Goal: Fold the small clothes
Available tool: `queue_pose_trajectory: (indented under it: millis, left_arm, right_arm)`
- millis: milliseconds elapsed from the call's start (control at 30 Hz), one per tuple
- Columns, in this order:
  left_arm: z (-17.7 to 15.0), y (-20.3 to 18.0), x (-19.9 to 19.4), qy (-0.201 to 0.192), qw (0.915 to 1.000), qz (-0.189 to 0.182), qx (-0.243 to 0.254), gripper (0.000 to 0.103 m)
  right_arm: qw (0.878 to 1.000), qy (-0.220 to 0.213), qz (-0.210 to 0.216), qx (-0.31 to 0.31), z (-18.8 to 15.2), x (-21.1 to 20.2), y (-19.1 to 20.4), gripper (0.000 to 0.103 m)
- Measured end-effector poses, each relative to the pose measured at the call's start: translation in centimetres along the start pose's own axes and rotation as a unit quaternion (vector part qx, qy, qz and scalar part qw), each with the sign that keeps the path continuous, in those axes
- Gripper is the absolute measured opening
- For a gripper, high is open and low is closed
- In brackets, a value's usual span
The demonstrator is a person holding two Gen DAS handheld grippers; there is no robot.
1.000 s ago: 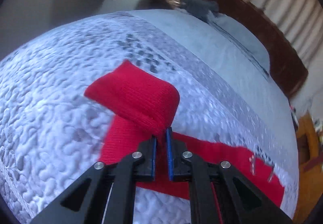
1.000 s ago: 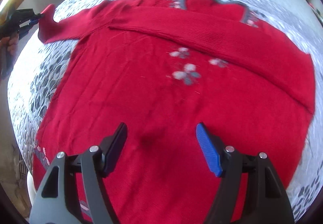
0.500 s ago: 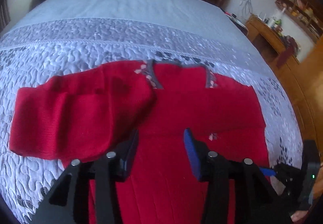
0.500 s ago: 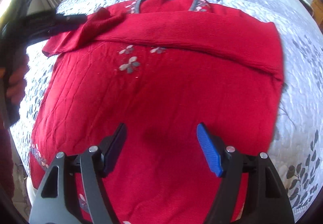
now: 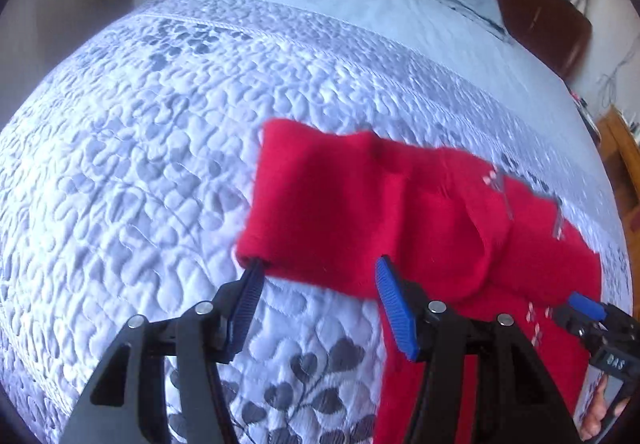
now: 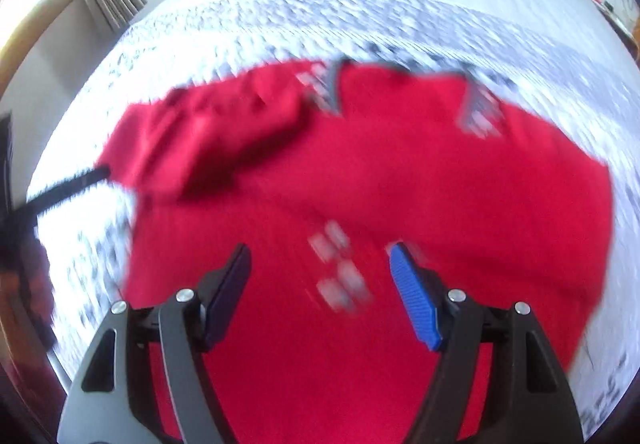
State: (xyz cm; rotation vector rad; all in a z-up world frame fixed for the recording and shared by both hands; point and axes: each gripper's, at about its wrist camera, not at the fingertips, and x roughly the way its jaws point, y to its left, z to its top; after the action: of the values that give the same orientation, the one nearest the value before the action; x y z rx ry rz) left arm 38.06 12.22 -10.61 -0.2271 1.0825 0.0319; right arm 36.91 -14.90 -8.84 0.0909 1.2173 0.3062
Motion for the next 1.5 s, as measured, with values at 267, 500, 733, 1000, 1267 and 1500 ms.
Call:
queue_pose_trajectory:
  millis: [267,500,733,1000,1267,1500]
  left_arm:
    - [0.1,1.0,2.8,0.04,0.9986,0.031,-0.012,0.073]
    - [-0.3,1.8,3.8,0.059,0.9976,0.019,-0.03,0.074]
    - [-0.4,1.6,3.8,0.062,0.9975,0.019,-0.029,0.076]
    - [-0.5,0.9,2.9,0.055,0.998,0.018,-0.023,0.076]
    - [-0.3,0.5,2.3,0.044,0.9987,0.018,-0.018,0.078]
    - [-0.6,0.2,2.3,0.048,0.9985,0.015,-0.021,0.078]
  right_arm:
    - [0.999,0.039,-0.018,0.005,6.2,6.2,5.2,0.071]
    - [0.997,0.053,-0.05,0.016,5.9,8.1,4.1,0.014]
    - [0.998,0.042,-0.002,0.041,-2.2,2.7,-1.2,0.06]
    - [0.988,0.053,0.065,0.127,-2.0,3.2,-6.7,0.057]
    - [0.98,0.08,0.109,0.143,1.3,5.3,-7.3,0.042]
    - [0.981,0.096,0.117,0.123,0.4,5.2,-4.7,0.026]
